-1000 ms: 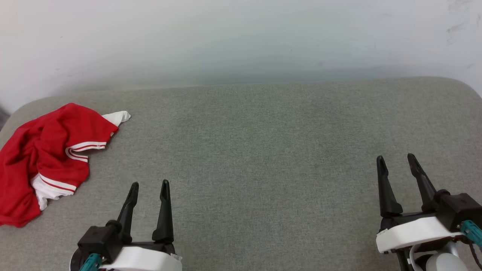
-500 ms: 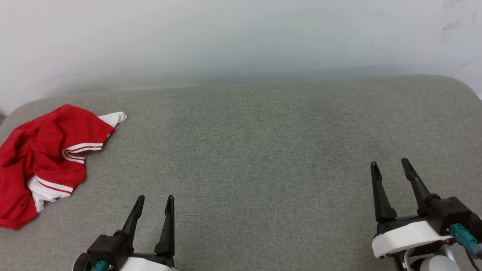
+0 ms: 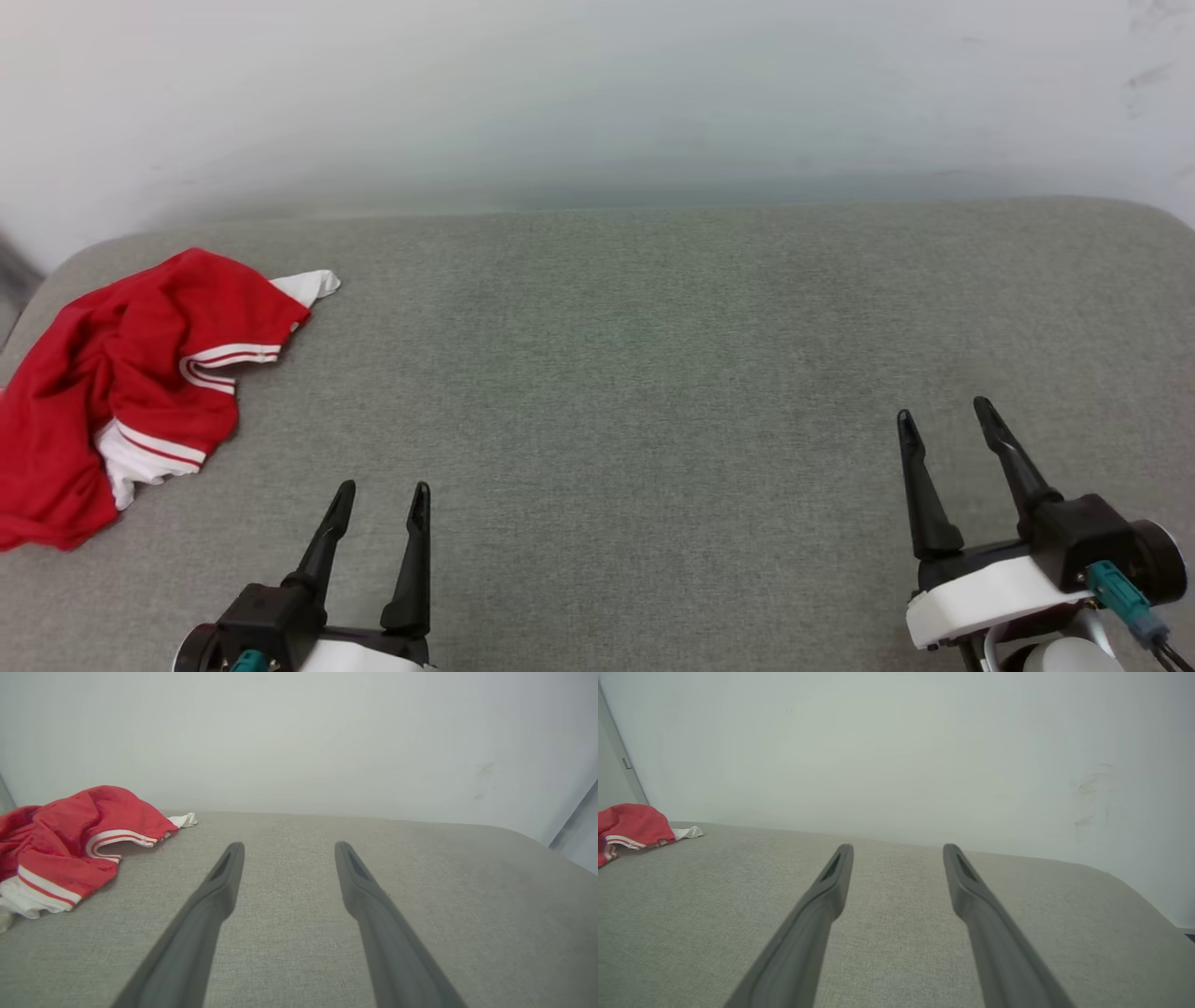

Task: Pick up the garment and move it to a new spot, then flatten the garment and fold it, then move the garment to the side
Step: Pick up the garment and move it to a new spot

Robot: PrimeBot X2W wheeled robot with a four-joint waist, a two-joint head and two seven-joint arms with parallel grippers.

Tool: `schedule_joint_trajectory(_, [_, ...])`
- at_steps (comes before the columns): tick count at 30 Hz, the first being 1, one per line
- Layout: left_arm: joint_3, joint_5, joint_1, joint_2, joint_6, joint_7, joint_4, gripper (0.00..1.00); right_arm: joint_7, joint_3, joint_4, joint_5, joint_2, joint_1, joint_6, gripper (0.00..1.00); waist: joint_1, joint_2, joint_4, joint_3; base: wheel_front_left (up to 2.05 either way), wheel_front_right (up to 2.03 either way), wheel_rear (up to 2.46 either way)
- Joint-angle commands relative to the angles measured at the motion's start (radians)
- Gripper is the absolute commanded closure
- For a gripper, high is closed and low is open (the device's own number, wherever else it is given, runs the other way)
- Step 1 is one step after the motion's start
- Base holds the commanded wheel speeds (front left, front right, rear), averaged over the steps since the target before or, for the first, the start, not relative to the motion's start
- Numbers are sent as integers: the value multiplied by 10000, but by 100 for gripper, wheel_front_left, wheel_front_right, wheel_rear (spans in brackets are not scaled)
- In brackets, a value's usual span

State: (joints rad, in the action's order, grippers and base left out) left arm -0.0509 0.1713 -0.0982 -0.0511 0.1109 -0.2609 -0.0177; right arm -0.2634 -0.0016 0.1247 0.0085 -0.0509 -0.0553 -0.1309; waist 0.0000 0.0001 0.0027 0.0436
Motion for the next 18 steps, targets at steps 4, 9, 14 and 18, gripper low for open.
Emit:
schedule_joint_trajectory(4, [180, 161, 118, 10, -28, -60, 87, 0, -21, 204, 29, -62, 13, 199, 3, 0, 0, -1, 488, 18, 0, 0, 0])
schedule_joint_trajectory(9, [287, 100, 65, 10, -42, -52, 105, 0, -21, 347, -6, -157, 13, 257, 3, 0, 0, -1, 1178, -79, 0, 0, 0])
schedule_joint_trajectory(14, [451, 64, -85, 8, -56, -49, 96, 0, -21, 534, 148, 236, 13, 329, 3, 0, 0, -1, 1924, -202, 0, 0, 0])
schedule_joint_trajectory(18, [567, -47, -210, 9, -34, -49, 147, 0, -21, 757, 164, 343, 13, 377, 5, 0, 0, -1, 2509, -308, 0, 0, 0])
